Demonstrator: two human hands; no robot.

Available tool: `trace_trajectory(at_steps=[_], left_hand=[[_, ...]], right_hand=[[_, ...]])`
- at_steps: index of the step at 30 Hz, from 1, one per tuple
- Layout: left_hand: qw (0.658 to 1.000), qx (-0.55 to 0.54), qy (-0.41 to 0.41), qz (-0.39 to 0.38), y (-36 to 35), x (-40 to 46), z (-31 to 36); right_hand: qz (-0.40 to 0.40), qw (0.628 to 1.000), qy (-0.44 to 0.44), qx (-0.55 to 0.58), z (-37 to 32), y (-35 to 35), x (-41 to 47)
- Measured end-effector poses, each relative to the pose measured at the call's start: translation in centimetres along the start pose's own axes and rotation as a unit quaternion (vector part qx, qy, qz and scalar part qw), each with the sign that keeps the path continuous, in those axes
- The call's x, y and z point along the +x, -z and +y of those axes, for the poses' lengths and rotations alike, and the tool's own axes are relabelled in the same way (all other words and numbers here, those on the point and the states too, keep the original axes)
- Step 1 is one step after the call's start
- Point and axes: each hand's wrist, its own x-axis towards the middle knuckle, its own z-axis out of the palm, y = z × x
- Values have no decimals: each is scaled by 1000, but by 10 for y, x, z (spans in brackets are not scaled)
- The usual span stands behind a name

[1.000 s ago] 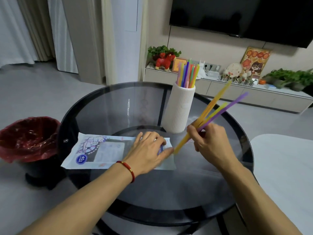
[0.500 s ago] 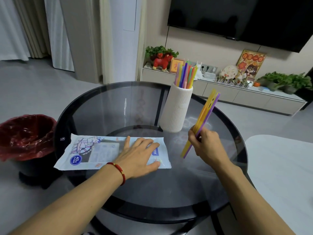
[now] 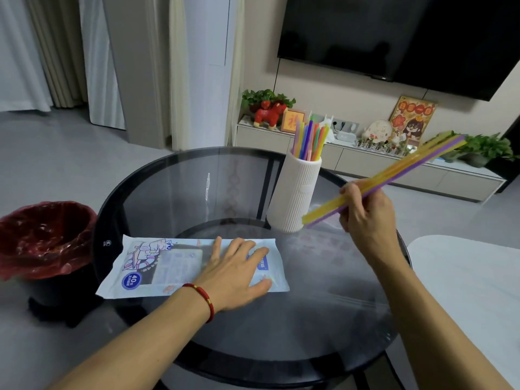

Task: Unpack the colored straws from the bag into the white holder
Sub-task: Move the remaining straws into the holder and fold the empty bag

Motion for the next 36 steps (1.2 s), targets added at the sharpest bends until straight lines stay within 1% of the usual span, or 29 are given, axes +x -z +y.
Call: trace_trajectory(at_steps=[2,4,6,9,11,14,18,20,22,24,27,29,32,34,35,36], left_hand=[[1000,0,-2,0,1,-1,-1],[1000,2,-3,-3,3,-1,-1],[1000,8,-6,-4,3,-2,-1],[1000,6,-8,-6,3,-2,0],[1000,2,-6,-9,4,-1,0],[1000,0,-4,-18,4,0,0],[1000,3,-5,-25,5,0,0],[1000,5,-5,-28,6,0,0],[999,7,-3,-34,6,0,0],[999,8,-2,-39,7,1,0],[999,10,-1,-43,6,1,0],[999,13,0,-45,6,1,-1],[999,12,2,-50,6,2,-1],[999,12,3,-52,7,3,-1],[999,11,3,-54,7,3,-1],[998,10,2,-54,7,3,0]], right_hand=[[37,996,-15,76,-13,-1,22],[81,985,-35,151,-24,-3,44],[117,977,-34,175,-32,-8,64],[148,983,-23,109,-33,-16,84],[134,991,-10,28,-31,-23,92],[81,993,29,-86,-32,-31,99],[17,981,86,-171,-42,-40,110],[-20,974,83,-208,-45,-46,115],[-58,967,59,-240,-47,-50,117],[-72,962,42,-261,-49,-50,119],[-75,968,13,-240,-57,-47,122],[-54,971,10,-232,-64,-43,123],[19,972,36,-230,-72,-40,124],[70,964,71,-246,-75,-39,126],[77,960,95,-251,-75,-38,127],[63,958,116,-253,-76,-38,129]])
